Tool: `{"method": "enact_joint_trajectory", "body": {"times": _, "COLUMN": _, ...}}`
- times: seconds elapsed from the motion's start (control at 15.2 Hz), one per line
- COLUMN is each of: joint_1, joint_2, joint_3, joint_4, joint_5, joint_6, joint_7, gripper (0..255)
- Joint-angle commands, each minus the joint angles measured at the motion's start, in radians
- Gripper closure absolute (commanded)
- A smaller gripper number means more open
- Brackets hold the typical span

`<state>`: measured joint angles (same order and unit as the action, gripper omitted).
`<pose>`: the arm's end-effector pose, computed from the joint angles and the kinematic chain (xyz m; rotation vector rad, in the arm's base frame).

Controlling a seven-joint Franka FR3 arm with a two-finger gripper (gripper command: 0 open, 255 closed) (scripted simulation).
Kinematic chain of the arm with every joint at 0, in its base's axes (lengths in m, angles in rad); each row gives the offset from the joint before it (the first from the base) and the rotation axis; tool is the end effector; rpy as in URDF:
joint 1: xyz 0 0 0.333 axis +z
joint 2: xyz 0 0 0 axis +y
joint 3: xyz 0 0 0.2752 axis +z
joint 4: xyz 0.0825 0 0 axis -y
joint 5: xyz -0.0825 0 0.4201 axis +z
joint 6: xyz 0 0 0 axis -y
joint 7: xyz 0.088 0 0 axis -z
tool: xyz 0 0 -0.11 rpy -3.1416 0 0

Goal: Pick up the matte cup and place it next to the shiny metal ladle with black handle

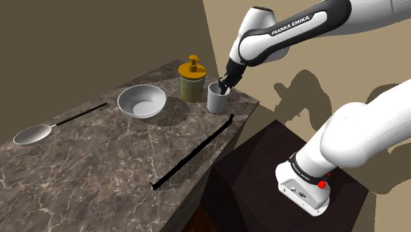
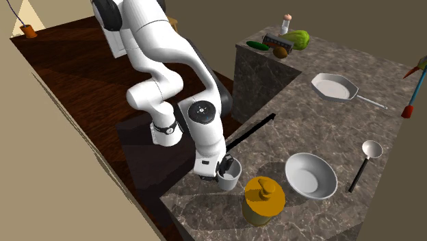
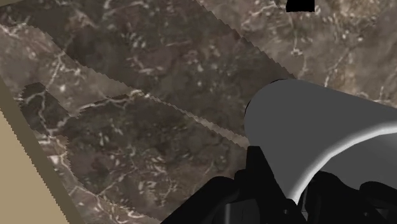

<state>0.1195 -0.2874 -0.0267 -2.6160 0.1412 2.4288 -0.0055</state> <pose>0.4594 0.0443 0.2908 -3.0288 0.0050 -0.1438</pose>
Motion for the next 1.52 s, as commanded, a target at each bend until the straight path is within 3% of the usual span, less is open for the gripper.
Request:
{"method": "enact_joint_trajectory", "body": {"times": 0.0, "joint_1": 0.000, "joint_2": 0.000, "joint_3": 0.000, "joint_4": 0.000, "joint_5": 0.000, "joint_6": 0.000, "joint_7": 0.000, "gripper": 255}}
{"method": "enact_joint_trajectory", "body": {"times": 0.4, "joint_1": 0.000, "joint_2": 0.000, "joint_3": 0.000, "joint_4": 0.000, "joint_5": 0.000, "joint_6": 0.000, "joint_7": 0.000, "gripper": 255}}
{"method": "enact_joint_trajectory", "body": {"times": 1.45, "joint_1": -0.012, "joint_2": -0.123, "joint_3": 0.004, "joint_4": 0.123, "joint_5": -0.029, "joint_6": -0.245, "joint_7": 0.036, "gripper": 255}}
